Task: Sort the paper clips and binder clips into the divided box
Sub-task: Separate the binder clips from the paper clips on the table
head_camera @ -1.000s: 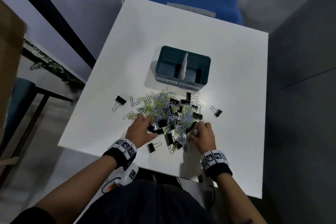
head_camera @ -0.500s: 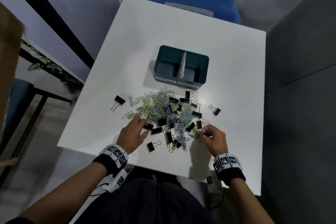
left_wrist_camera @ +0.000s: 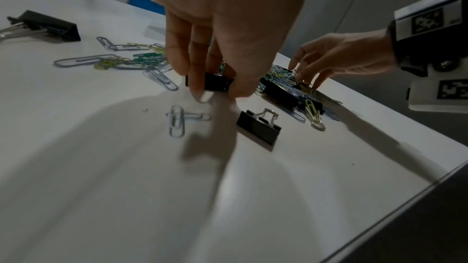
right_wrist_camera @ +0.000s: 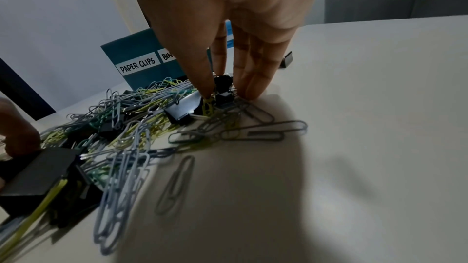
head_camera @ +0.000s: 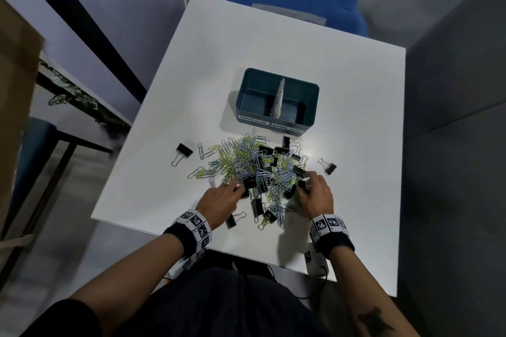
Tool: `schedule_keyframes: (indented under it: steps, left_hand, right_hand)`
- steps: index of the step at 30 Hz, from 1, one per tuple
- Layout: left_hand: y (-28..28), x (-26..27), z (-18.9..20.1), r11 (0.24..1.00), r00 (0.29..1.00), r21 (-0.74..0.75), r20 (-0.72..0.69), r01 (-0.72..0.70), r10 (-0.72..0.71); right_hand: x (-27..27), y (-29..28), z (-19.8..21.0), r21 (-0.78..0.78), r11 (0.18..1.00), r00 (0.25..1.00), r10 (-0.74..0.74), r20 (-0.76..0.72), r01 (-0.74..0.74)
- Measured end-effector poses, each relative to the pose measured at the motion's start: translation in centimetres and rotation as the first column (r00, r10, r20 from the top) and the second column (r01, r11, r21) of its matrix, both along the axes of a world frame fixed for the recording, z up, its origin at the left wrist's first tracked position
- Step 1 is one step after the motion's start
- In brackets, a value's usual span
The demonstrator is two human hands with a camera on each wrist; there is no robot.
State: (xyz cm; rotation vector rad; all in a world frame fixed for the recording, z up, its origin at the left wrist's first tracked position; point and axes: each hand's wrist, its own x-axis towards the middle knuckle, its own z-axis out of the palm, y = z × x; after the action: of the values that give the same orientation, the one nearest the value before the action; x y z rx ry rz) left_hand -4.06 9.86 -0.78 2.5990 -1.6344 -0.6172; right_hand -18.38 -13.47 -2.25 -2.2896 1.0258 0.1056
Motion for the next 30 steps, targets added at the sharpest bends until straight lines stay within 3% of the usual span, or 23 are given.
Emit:
schedule_keyframes:
  steps: [15,22,27,30]
  left_hand:
    - [2.8,0.6,-0.6,1.000,1.000,-0.007,0.018,0.022,-0.022]
    - [3.9,1.0,-0.2,0.994,0.996,-0.067,0.001,0.091,-0.091]
    - [5.0,1.5,3.1,0.976,0.998,-0.216,-0.063,-0.029,0.016]
    - [6.5,2.8,4.0,0.966,0.992,-0.233,-0.076,-0.114,0.099]
  right_hand:
    - [-2.8,-4.3,0.6,-0.189,0.980,0.995,-0.067,-0.070,0.053]
    - [-0.2,-2.2,0.0,-0.208,0.952,0.974,0.215,-0.071,-0.225]
    - [1.1,-2.5,-0.2,-0.161,0.973,0.982,0.150,-0.111,-0.167]
    - [1.8,-2.9,0.1,-0.139,0.977,0.982,0.142,-0.125,-0.159]
